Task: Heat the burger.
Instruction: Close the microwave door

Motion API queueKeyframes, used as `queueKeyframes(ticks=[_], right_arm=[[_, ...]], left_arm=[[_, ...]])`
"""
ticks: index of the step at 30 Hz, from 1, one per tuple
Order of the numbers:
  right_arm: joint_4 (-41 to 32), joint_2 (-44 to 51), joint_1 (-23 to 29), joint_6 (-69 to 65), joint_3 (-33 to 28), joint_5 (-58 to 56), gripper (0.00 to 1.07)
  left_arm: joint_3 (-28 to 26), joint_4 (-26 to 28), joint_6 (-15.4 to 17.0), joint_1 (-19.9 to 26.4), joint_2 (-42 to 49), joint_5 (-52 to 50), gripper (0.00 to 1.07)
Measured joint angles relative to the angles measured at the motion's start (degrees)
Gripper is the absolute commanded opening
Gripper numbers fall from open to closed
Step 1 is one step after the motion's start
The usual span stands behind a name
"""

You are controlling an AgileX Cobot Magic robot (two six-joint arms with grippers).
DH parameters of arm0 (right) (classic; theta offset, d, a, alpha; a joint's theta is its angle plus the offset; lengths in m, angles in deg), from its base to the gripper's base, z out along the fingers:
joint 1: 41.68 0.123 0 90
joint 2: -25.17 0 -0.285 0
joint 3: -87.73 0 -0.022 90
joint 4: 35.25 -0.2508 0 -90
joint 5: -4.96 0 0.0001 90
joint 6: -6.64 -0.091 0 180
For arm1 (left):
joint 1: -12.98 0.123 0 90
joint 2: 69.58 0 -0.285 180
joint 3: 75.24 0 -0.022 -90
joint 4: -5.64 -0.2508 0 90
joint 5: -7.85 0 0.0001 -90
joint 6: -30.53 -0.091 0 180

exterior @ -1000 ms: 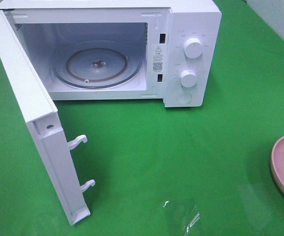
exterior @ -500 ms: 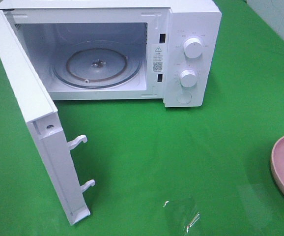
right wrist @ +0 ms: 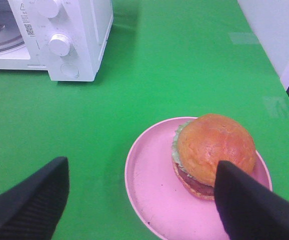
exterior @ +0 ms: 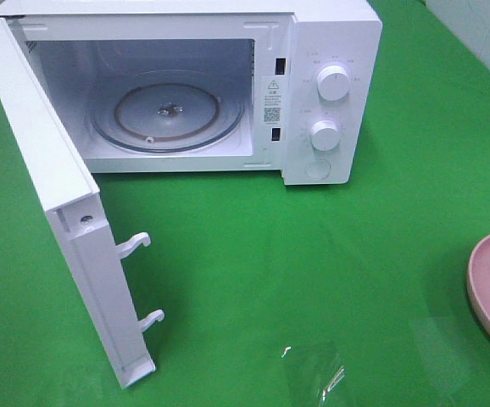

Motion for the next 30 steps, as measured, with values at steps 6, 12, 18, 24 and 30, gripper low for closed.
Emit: queueKeyframes(ticks=[6, 12, 18, 24, 30], right_arm=[[0.0, 0.0, 0.0, 0.0, 0.0, 0.0, 0.76], [0.0, 0.0, 0.0, 0.0, 0.0, 0.0, 0.76], [0.0, 0.0, 0.0, 0.0, 0.0, 0.0, 0.76], [0.0, 0.0, 0.0, 0.0, 0.0, 0.0, 0.76], [0.0, 0.0, 0.0, 0.0, 0.0, 0.0, 0.76]], left_arm=[[0.0, 0.0, 0.0, 0.0, 0.0, 0.0, 1.00], [-0.1, -1.0, 0.0, 0.0, 0.0, 0.0, 1.00], [-1.7, -1.3, 0.0, 0.0, 0.0, -4.3, 0.93], [-1.8, -1.6, 0.0, 0.0, -1.9, -12.0, 0.69], [-0.6, -3.4, 0.0, 0.0, -8.7, -23.1, 0.11]])
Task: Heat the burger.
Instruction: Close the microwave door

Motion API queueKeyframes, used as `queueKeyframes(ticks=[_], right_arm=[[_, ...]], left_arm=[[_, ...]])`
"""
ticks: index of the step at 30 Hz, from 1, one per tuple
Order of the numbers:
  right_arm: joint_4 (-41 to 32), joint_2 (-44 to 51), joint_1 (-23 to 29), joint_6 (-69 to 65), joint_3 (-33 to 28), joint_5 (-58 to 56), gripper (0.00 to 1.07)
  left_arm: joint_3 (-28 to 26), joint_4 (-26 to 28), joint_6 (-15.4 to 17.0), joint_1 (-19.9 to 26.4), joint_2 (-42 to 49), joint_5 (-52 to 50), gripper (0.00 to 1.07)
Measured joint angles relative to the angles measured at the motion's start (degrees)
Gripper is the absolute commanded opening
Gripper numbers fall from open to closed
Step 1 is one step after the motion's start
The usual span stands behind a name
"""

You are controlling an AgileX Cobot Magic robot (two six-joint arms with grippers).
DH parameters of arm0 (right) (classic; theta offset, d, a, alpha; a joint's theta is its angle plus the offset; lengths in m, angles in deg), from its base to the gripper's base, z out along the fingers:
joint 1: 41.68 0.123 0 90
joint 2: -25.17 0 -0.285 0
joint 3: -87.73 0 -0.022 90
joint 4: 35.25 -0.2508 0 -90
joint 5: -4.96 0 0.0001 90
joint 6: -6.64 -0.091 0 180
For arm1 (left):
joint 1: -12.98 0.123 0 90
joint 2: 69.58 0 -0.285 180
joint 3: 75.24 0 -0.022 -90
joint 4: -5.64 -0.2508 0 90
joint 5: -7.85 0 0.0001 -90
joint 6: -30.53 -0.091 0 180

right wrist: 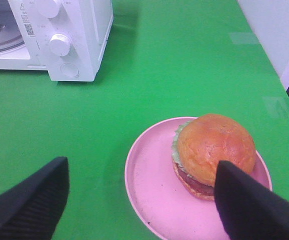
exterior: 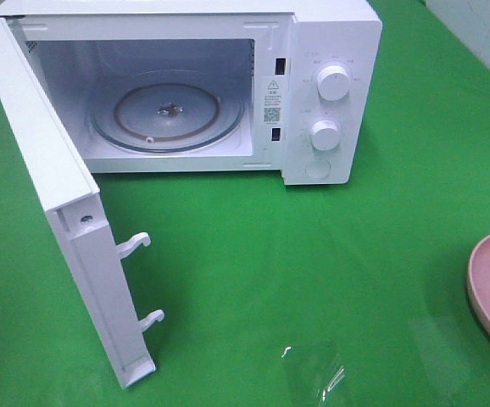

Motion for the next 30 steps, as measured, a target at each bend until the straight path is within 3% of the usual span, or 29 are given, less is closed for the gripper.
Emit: queueKeyframes(ticks=[1, 2, 7, 8, 14, 15, 25, 29, 30], right_arm=[[0.0, 0.0, 0.0, 0.0, 0.0, 0.0, 0.76], [0.0, 0.0, 0.0, 0.0, 0.0, 0.0, 0.76], [0.0, 0.0, 0.0, 0.0, 0.0, 0.0, 0.76], [0.0, 0.0, 0.0, 0.0, 0.0, 0.0, 0.76], [0.0, 0.0, 0.0, 0.0, 0.0, 0.0, 0.76], [0.0, 0.0, 0.0, 0.0, 0.0, 0.0, 0.76], [0.0, 0.0, 0.0, 0.0, 0.0, 0.0, 0.76], [0.0, 0.0, 0.0, 0.0, 0.0, 0.0, 0.76], [0.0, 0.0, 0.0, 0.0, 0.0, 0.0, 0.76]], left_arm=[[0.0, 0.0, 0.0, 0.0, 0.0, 0.0, 0.11], [1.4, -0.1, 0.0, 0.0, -1.3, -3.6, 0.00], [4.0, 0.3, 0.0, 0.0, -3.4, -8.9, 0.00], [6.9, 1.5, 0.0, 0.0, -5.7, -15.2, 0.00], [11.3, 3.6, 0.0, 0.0, -10.2, -25.3, 0.00], [12.9, 4.3, 0.0, 0.0, -12.5, -30.7, 0.00], [17.5, 4.5, 0.0, 0.0, -24.4, -52.8, 0.00], [17.5, 3.8, 2.3, 0.0, -30.7, -59.5, 0.00], [17.5, 1.7, 5.0, 0.0, -33.7, -62.2, 0.00]])
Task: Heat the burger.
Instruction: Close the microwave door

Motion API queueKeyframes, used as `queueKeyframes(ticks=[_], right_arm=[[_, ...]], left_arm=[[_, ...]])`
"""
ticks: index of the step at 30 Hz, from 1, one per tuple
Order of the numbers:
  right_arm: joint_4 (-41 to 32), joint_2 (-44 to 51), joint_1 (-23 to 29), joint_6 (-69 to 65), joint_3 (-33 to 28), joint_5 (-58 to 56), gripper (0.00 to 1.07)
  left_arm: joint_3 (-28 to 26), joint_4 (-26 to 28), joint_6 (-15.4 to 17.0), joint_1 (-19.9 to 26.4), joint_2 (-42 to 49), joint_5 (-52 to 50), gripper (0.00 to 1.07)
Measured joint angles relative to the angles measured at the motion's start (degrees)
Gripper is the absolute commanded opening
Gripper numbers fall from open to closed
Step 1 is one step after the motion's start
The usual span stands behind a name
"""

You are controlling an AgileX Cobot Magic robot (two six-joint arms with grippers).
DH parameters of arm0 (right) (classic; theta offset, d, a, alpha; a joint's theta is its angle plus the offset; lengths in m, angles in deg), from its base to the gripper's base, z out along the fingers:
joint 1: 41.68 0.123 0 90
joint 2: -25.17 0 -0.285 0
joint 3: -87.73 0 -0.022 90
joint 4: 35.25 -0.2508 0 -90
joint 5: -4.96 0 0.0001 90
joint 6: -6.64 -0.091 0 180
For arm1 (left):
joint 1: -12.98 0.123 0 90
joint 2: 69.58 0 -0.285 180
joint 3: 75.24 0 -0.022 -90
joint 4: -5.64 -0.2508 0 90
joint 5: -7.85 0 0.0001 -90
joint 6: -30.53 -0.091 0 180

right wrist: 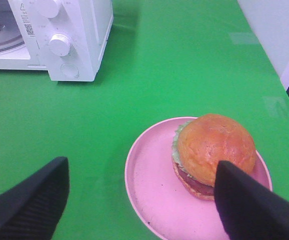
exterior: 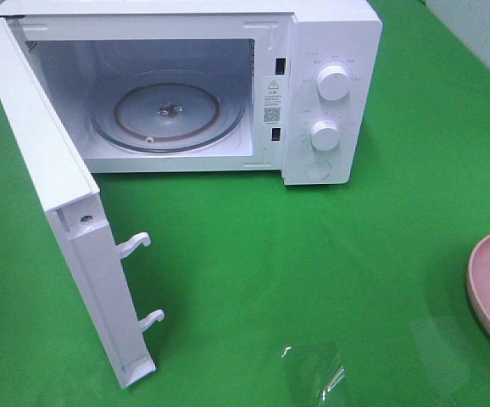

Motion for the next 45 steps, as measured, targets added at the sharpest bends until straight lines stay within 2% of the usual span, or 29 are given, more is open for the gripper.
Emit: queueKeyframes(ticks=[1, 3, 4, 5, 6, 7, 10, 11, 12, 13, 17, 18, 22, 28, 29, 30, 31, 34, 35, 38, 41, 45], right_arm=[[0.0, 0.0, 0.0, 0.0, 0.0, 0.0, 0.76], [-0.1, 0.0, 0.0, 0.0, 0.0, 0.0, 0.76], [-0.1, 0.0, 0.0, 0.0, 0.0, 0.0, 0.76], [-0.1, 0.0, 0.0, 0.0, 0.0, 0.0, 0.76], [-0.1, 0.0, 0.0, 0.0, 0.0, 0.0, 0.76], [-0.1, 0.0, 0.0, 0.0, 0.0, 0.0, 0.76], [-0.1, 0.0, 0.0, 0.0, 0.0, 0.0, 0.76], [-0.1, 0.0, 0.0, 0.0, 0.0, 0.0, 0.76], [-0.1, 0.0, 0.0, 0.0, 0.0, 0.0, 0.76], [-0.1, 0.0, 0.0, 0.0, 0.0, 0.0, 0.76], [-0.1, 0.0, 0.0, 0.0, 0.0, 0.0, 0.76], [-0.1, 0.0, 0.0, 0.0, 0.0, 0.0, 0.76], [-0.1, 0.0, 0.0, 0.0, 0.0, 0.0, 0.76], [-0.1, 0.0, 0.0, 0.0, 0.0, 0.0, 0.76], [-0.1, 0.0, 0.0, 0.0, 0.0, 0.0, 0.76], [-0.1, 0.0, 0.0, 0.0, 0.0, 0.0, 0.76], [-0.1, 0.0, 0.0, 0.0, 0.0, 0.0, 0.76], [-0.1, 0.0, 0.0, 0.0, 0.0, 0.0, 0.76], [-0.1, 0.0, 0.0, 0.0, 0.0, 0.0, 0.76], [-0.1, 0.0, 0.0, 0.0, 0.0, 0.0, 0.76], [-0.1, 0.0, 0.0, 0.0, 0.0, 0.0, 0.76], [-0.2, 0.0, 0.0, 0.0, 0.0, 0.0, 0.76]], left_arm=[[0.0, 0.0, 0.0, 0.0, 0.0, 0.0, 0.00], [0.0, -5.3, 5.4, 0.0, -5.2, -4.4, 0.00], [0.0, -5.3, 5.4, 0.0, -5.2, -4.4, 0.00], [0.1, -9.9, 9.5, 0.0, -8.1, -6.9, 0.00], [0.1, -9.9, 9.5, 0.0, -8.1, -6.9, 0.00], [0.1, -17.9, 15.4, 0.0, -12.2, -10.4, 0.00], [0.1, -20.0, 17.2, 0.0, -13.6, -11.5, 0.00], [0.1, -22.9, 19.9, 0.0, -16.2, -13.8, 0.00], [0.1, -22.9, 19.9, 0.0, -16.2, -13.8, 0.00], [0.1, -24.9, 22.0, 0.0, -19.0, -15.8, 0.00], [0.1, -29.0, 23.6, 0.0, -24.4, -21.4, 0.00], [0.1, -30.5, 25.2, 0.0, -27.3, -25.4, 0.00], [0.0, -31.6, 26.8, 0.0, -30.9, -30.1, 0.00], [0.0, -32.9, 27.2, -1.0, -35.2, -30.9, 0.00], [-0.8, -32.9, 26.0, -3.0, -36.4, -30.8, 0.00], [-0.8, -32.9, 26.0, -3.0, -36.4, -30.8, 0.00], [-1.9, -32.7, 24.5, -5.5, -37.3, -30.2, 0.00], [-2.6, -32.1, 23.7, -6.8, -37.7, -29.5, 0.00], [-4.2, -29.5, 22.1, -9.9, -38.7, -27.9, 0.00], [-4.8, -27.7, 21.3, -11.0, -39.1, -27.3, 0.00], [-6.3, -23.3, 19.0, -15.2, -40.6, -26.9, 0.00], [-8.0, -20.6, 17.8, -17.8, -42.8, -26.5, 0.00]])
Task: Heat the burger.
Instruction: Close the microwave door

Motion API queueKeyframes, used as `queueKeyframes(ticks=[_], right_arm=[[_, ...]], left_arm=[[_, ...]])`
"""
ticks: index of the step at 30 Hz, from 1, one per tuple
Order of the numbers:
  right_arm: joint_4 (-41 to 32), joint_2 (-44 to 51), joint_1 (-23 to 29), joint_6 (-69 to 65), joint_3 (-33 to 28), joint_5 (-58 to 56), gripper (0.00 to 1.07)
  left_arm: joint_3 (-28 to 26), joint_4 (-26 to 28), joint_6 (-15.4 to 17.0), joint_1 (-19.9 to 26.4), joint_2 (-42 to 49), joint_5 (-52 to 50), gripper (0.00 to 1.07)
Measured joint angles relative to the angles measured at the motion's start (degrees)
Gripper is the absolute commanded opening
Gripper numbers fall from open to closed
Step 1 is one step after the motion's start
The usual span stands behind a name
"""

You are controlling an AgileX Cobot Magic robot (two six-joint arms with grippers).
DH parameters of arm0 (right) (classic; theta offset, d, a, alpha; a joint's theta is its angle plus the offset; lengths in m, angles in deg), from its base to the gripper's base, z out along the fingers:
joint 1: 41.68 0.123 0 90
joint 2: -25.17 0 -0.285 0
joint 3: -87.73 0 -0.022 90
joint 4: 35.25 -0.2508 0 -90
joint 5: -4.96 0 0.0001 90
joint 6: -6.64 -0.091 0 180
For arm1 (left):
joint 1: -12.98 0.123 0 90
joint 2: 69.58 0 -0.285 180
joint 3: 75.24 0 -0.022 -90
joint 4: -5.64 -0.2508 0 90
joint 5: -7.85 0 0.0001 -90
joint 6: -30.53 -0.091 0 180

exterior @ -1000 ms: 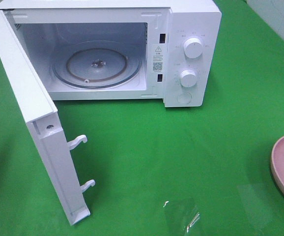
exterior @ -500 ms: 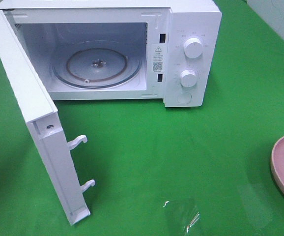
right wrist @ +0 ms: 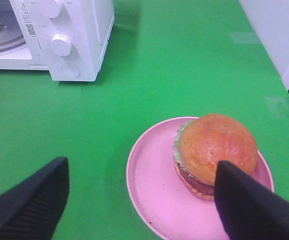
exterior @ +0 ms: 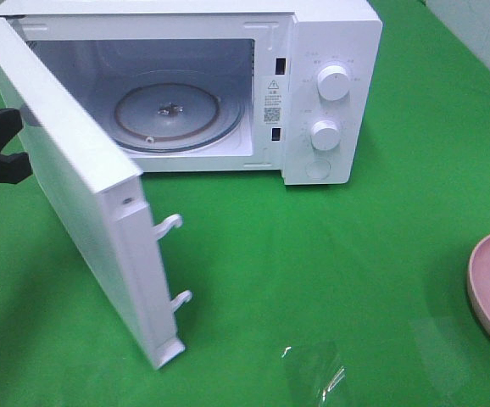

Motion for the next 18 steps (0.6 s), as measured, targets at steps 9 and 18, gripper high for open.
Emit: queueKeyframes(ticks=[9, 18], right_arm=[[-0.1, 0.0, 0.0, 0.0, 0.0, 0.0, 0.76], [-0.1, 0.0, 0.0, 0.0, 0.0, 0.0, 0.76]], left_arm=[[-5.2, 5.6, -2.9, -8.4, -6.1, -0.2, 0.00], [-13.2, 14.7, -6.0, -16.0, -11.3, 4.7, 0.00]])
